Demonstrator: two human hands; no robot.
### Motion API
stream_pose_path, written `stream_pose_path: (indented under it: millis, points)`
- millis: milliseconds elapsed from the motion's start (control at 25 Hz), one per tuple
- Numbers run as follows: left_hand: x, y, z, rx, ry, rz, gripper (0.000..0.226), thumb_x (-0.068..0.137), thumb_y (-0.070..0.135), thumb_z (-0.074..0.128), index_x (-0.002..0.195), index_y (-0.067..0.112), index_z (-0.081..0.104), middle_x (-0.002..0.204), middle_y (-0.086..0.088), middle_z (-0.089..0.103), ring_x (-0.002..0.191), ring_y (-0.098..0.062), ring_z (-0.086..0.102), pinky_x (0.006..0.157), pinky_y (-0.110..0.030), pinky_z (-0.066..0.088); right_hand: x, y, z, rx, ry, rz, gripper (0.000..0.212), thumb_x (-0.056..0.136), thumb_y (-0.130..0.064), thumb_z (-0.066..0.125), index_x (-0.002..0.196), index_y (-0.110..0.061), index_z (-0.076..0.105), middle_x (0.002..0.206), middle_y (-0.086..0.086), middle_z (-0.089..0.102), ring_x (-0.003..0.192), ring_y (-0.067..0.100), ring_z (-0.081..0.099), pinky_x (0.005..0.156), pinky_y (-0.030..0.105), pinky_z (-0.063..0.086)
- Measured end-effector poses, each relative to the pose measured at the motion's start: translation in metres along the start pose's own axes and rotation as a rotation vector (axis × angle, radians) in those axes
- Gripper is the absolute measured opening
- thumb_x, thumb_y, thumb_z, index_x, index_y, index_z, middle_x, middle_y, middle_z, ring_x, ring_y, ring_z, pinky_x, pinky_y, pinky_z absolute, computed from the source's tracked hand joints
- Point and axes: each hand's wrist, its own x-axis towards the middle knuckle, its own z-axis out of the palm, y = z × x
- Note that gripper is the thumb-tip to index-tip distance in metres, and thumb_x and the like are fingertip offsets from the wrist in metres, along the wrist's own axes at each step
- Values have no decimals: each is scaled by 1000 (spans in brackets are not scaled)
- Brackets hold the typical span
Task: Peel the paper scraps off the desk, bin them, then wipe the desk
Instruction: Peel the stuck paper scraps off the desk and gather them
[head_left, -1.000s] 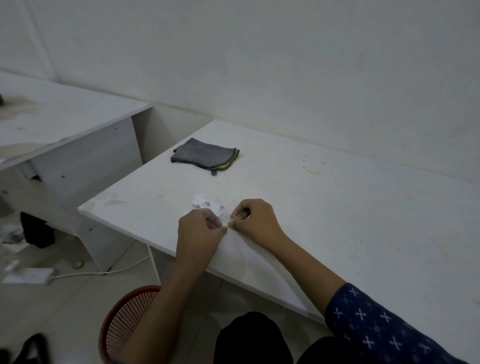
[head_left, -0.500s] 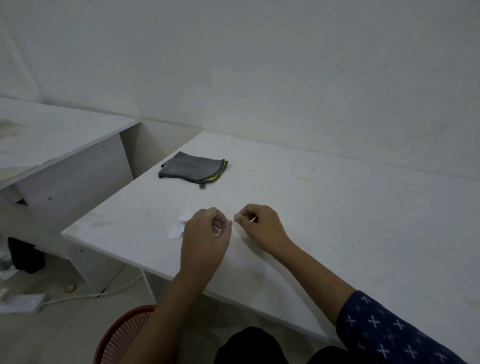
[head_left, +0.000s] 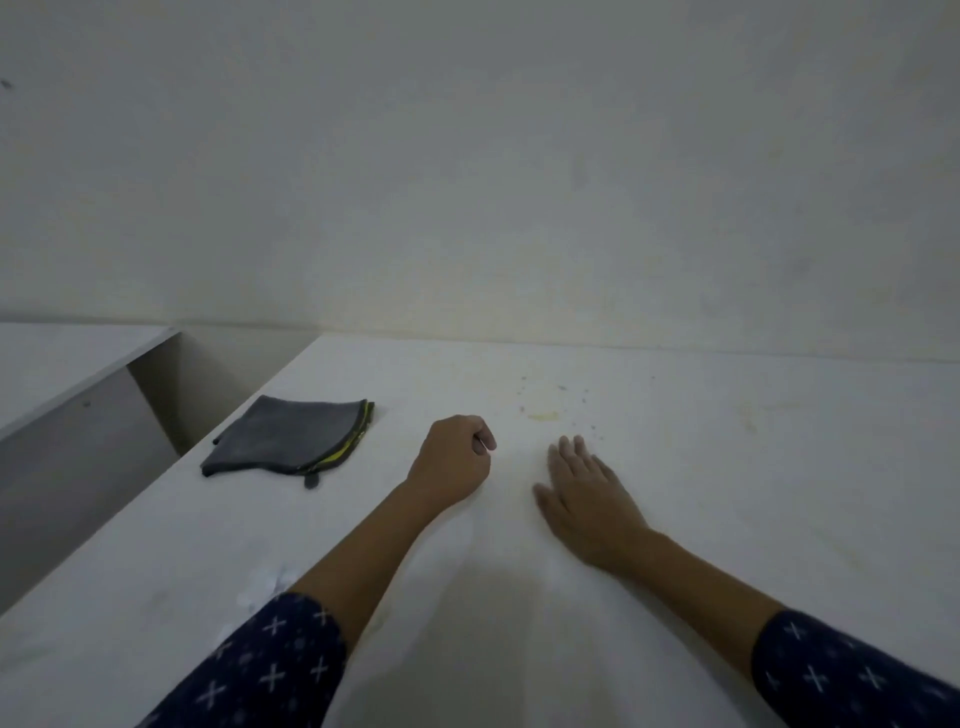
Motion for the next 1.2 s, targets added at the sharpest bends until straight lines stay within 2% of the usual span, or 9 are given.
stream_pose_path:
  millis: [160, 280, 360, 520, 760, 960, 1200]
  points:
    - [55, -5, 24, 64, -67, 114, 33, 79, -8, 44, 98, 7, 66, 98, -13, 65, 84, -20, 56, 79, -25, 45, 1, 1, 4, 16, 16, -5, 72, 90, -48, 5, 150, -8, 3, 159, 11, -1, 148, 21, -4, 116, 28, -3]
    - [86, -10, 39, 154, -178, 234, 40, 82, -6, 47, 114, 14, 63, 114, -9, 61, 103, -22, 56, 93, -30, 44, 1, 3, 4, 29, 19, -16, 72, 89, -48, 4, 150, -9, 0, 159, 10, -3, 147, 20, -6, 113, 27, -8]
    - [99, -12, 44, 219, -240, 342, 42, 85, -3, 45, 119, 16, 61, 117, -6, 62, 107, -20, 54, 95, -30, 42, 0, 4, 5, 43, 38, -22, 70, 92, -46, 1, 150, -9, 1, 159, 10, -2, 148, 21, -5, 113, 28, -7]
    - [112, -9, 41, 222, -276, 440, 25, 86, 4, 53, 103, 13, 70, 98, -4, 66, 90, -17, 57, 80, -28, 45, 0, 4, 5, 61, 41, -29, 73, 87, -46, 2, 150, -9, 2, 159, 10, -1, 148, 21, -4, 115, 29, -6]
    - [123, -4, 37, 229, -336, 438, 8, 80, 6, 63, 82, 11, 68, 82, 2, 60, 77, -13, 58, 66, -12, 38, -1, 2, 3, 69, 34, -20, 71, 88, -45, 4, 150, -11, 1, 160, 8, -3, 147, 21, -6, 113, 28, -10]
    - [125, 1, 37, 159, -340, 405, 5, 75, 5, 68, 76, 9, 65, 79, 0, 65, 72, -8, 58, 63, -8, 41, -1, 1, 3, 66, 27, -23, 71, 88, -44, 5, 150, -10, 1, 159, 9, -3, 148, 21, -5, 112, 28, -11]
    - [126, 11, 44, -49, -236, 356, 8, 69, -2, 69, 70, 6, 68, 69, -2, 67, 62, -1, 61, 62, -7, 46, 0, 1, 3, 67, 20, -13, 71, 88, -45, 4, 150, -11, 2, 160, 9, 0, 148, 22, -3, 112, 29, -9]
